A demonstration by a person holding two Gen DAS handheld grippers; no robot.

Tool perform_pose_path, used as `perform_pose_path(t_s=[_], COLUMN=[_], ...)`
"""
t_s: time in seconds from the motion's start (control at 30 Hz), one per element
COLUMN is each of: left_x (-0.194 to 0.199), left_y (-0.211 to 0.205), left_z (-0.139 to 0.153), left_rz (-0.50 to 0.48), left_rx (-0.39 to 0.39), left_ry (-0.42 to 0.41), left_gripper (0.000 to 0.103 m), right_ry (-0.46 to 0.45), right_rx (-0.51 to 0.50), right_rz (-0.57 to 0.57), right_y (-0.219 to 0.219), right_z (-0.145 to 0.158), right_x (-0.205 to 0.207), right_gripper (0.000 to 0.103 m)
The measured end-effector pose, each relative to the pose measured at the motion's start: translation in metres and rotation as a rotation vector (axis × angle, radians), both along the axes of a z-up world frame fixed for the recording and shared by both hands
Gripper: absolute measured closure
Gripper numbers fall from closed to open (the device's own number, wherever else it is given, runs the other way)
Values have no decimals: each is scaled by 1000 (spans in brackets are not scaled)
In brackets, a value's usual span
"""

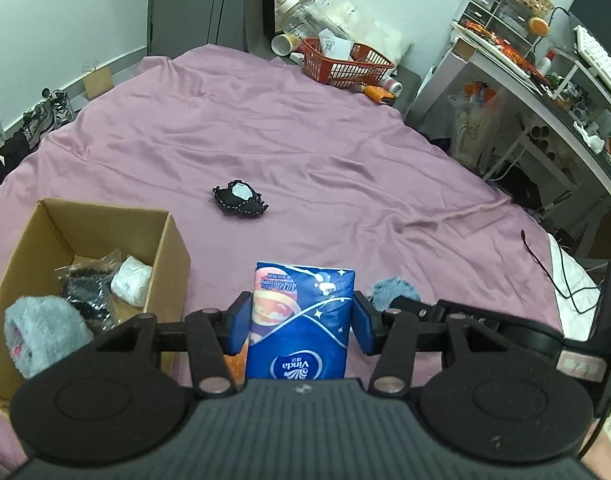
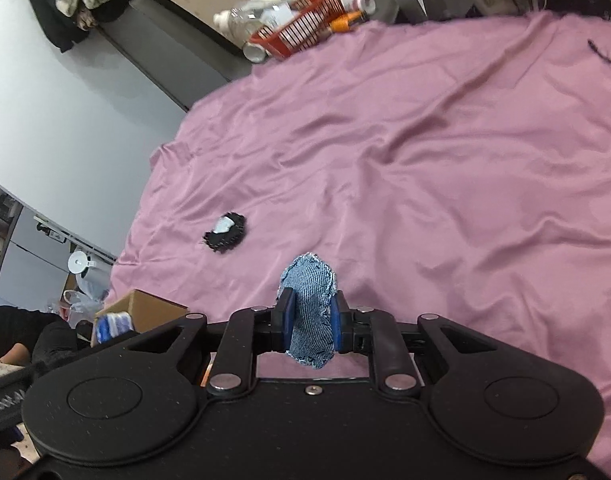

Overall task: Organize soft objects
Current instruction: 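Carry the tissue pack with the left gripper while the right carries the denim cloth over the box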

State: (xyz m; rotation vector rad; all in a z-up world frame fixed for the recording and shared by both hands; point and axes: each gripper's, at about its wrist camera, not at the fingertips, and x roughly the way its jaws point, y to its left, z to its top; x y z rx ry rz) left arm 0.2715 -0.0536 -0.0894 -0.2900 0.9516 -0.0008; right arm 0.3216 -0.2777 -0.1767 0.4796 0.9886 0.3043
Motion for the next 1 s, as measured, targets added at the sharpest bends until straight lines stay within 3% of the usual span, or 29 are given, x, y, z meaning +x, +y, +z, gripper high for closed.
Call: perform_pose_path(t_s=[0.37,1.0], left_x=[-39,-77], left_y=[9,66], left_z=[25,37], left_rz=[12,108], left_rx=[-1,37], left_ry=[-29,-49], left_gripper=[52,52], right_ry=[-117,-199], right_rx=[-13,-19], right_rz=[34,142], right_y=[6,49], right_z=[44,66], right_x=[-37,-73], right_gripper=[85,85])
